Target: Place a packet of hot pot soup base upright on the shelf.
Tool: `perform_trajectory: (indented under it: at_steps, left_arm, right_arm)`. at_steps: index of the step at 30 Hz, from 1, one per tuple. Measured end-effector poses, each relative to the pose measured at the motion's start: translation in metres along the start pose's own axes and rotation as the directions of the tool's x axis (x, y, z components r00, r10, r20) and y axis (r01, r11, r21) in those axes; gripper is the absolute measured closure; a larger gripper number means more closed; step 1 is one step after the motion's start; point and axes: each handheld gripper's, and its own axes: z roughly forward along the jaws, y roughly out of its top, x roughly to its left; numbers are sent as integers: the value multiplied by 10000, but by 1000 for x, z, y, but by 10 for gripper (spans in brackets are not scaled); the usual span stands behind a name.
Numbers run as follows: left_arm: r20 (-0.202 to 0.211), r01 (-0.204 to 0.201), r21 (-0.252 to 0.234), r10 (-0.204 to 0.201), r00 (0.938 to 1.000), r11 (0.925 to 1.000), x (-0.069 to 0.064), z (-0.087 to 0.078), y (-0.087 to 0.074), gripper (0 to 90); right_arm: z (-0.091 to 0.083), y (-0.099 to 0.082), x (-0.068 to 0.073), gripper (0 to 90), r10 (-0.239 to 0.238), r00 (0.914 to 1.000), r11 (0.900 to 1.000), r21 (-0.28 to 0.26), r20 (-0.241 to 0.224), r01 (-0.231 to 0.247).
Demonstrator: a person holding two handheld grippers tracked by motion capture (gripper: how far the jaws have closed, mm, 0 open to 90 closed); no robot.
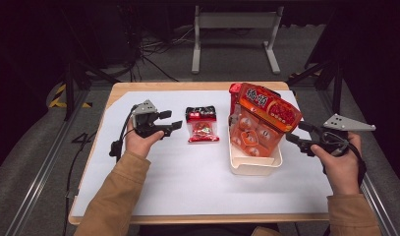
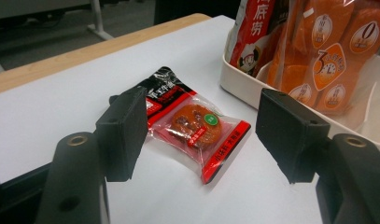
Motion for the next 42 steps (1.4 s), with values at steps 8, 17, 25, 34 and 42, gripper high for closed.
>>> perform_trajectory:
  at_steps: [8, 17, 25, 34, 42]
  left_arm:
    - [-5, 277, 337, -277, 9996, 9990, 1, 33, -6, 339]
    - [-307, 799, 824, -776, 9965, 9934, 6, 56, -15, 307]
    - [-608, 1172, 1108, -1110, 9920, 9869, 6, 77, -22, 284]
    - [-768, 1178, 1547, -1069, 9913, 9809, 1, 97, -31, 257]
    - [-1033, 719, 2173, -503, 9934, 9735, -6, 105, -32, 270]
  right_arm:
    - [5, -2, -3, 327, 84, 9999, 9999, 93, -135, -83]
    - [10, -3, -6, 321, 87, 9996, 9998, 163, -255, -83]
    - [12, -4, -9, 320, 114, 9993, 9998, 174, -348, -108]
    - [13, -6, -8, 317, 135, 9992, 9996, 248, -376, -126]
    - [17, -7, -7, 310, 68, 9992, 9994, 329, -388, -55]
